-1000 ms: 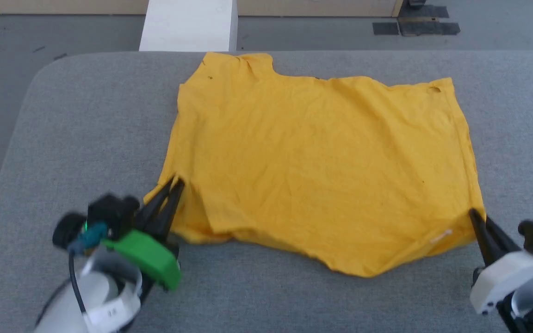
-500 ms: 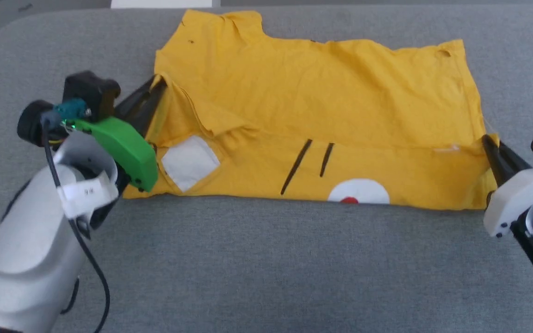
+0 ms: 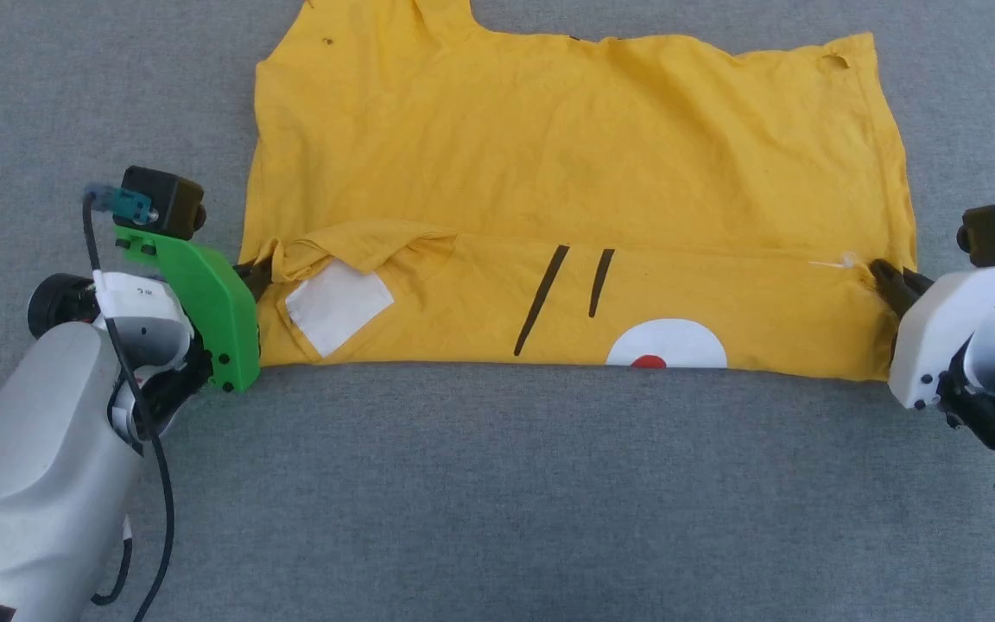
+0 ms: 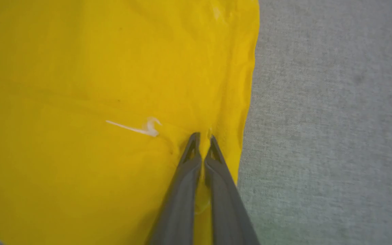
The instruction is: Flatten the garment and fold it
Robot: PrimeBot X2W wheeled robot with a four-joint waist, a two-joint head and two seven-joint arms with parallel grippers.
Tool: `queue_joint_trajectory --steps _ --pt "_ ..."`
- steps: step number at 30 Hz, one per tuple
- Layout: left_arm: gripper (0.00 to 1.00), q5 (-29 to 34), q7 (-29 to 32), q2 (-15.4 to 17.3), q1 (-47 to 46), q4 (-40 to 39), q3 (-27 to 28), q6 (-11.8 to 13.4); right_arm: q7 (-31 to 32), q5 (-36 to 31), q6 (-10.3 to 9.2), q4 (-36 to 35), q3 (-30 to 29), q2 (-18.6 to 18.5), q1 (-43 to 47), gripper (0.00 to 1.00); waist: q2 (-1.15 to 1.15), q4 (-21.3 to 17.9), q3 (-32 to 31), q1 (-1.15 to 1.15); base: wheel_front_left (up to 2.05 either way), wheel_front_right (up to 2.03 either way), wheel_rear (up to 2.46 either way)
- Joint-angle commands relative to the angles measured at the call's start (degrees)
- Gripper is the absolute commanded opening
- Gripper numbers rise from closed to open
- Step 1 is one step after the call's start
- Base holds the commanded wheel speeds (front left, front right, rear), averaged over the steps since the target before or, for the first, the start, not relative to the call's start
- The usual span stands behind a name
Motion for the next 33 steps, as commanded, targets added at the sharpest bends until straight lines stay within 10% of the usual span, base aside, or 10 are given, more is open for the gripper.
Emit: queue_joint_trajectory --steps 1,4,5,6,7,8,9,19,33 --pt "0.00 -1.06 1.86 0.06 2.47 0.95 -0.51 0.30 1.87 0.68 -0.08 1.13 -0.05 -0.04 -0.44 0.00 0.00 0.23 -0.16 0.00 0.00 0.00 0.00" --pt "0.00 -1.94 0.00 -0.75 3.39 0.55 0.57 1.30 3.91 1.28 -0.08 1.63 -1.45 0.39 -0.19 0.00 0.00 0.59 -0.85 0.00 0.00 0.00 0.00" --pt "0.25 -1.43 -1.42 -0.85 3.61 0.26 0.78 1.72 3.81 1.13 -0.08 1.55 -2.06 0.50 -0.04 0.00 0.00 0.66 -1.13 0.00 0.00 0.00 0.00" --pt "0.81 -0.43 -3.63 -0.88 3.72 -0.22 0.90 1.98 3.48 0.88 -0.08 1.39 -2.51 0.68 0.11 0.09 0.00 0.71 -1.48 0.00 0.00 0.00 0.00" --pt "1.00 0.67 -7.06 -1.20 4.01 -0.58 1.51 2.89 2.83 0.58 -0.08 1.08 -3.12 1.03 0.39 0.40 0.00 0.78 -1.99 0.00 0.00 0.00 0.00" --pt "1.00 1.26 -9.87 -1.75 4.43 -0.74 2.19 3.88 2.05 0.32 -0.08 0.64 -3.55 1.39 0.72 0.82 0.00 0.81 -2.46 0.00 0.00 0.00 0.00" --pt "1.00 2.13 -13.16 -2.35 5.10 -0.96 2.68 4.84 0.82 -0.04 -0.08 0.03 -4.17 1.83 1.28 1.00 0.00 0.86 -3.16 0.00 0.00 0.00 0.00" --pt "1.00 5.96 -36.61 -8.88 16.41 -6.52 6.23 13.53 -15.36 -3.82 -0.08 -9.23 -11.13 7.79 11.28 1.00 0.00 1.64 -9.74 0.00 0.00 0.00 0.00" --pt "1.00 4.29 -26.26 -9.92 22.68 -7.72 7.06 24.95 -28.93 -9.03 -0.08 -18.94 -12.82 17.11 22.18 1.00 0.00 0.23 -11.25 0.00 0.00 0.00 0.00"
